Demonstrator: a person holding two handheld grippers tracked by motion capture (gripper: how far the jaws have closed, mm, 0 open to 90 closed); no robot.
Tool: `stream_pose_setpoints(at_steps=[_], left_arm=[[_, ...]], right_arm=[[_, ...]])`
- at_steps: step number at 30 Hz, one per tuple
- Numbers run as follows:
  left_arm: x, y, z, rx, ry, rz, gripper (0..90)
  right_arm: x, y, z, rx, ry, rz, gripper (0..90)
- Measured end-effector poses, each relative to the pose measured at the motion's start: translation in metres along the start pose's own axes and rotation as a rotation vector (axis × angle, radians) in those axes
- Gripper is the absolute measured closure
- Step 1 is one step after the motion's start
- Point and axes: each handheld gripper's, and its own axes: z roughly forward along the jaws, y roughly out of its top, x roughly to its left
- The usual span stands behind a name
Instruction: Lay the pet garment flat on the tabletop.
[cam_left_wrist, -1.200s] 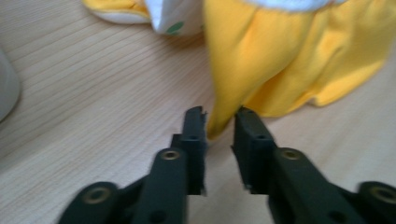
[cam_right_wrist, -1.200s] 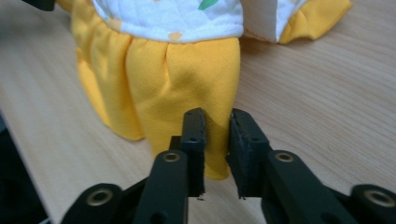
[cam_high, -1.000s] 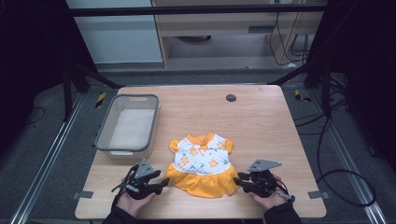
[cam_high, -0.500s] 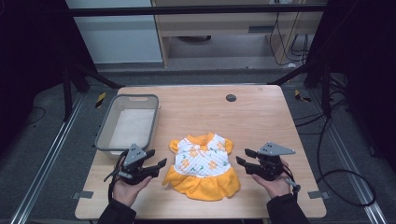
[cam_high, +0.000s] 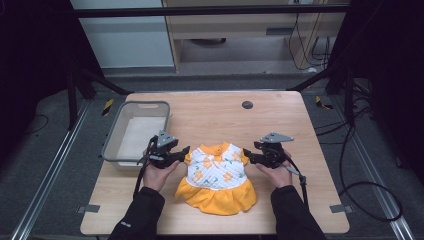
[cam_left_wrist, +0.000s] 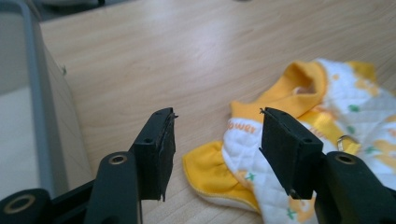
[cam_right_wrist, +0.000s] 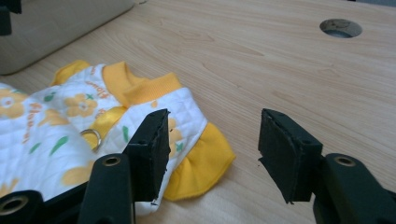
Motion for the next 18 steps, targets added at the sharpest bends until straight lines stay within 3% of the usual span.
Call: stream_pose_setpoints(at_steps=[2, 9, 13, 18], left_arm=[[-0.001, -0.004, 0.013, 0.05, 0.002, 0.001, 44.3], [-0.001, -0.013, 0.036, 0.137, 0.007, 0.016, 46.4], [-0.004, -0.016, 0.042, 0.176, -0.004, 0.041, 46.7], [-0.004, -0.019, 0.047, 0.194, -0.013, 0.02, 48.4]], right_arm=[[0.0, 0.001, 0.009, 0.009, 0.006, 0.0, 44.7], [0.003, -0.003, 0.034, 0.073, 0.028, -0.019, 50.1], [0.003, -0.008, 0.041, 0.121, 0.027, -0.024, 53.3], [0.001, -0.01, 0.045, 0.147, 0.034, -0.021, 59.2]])
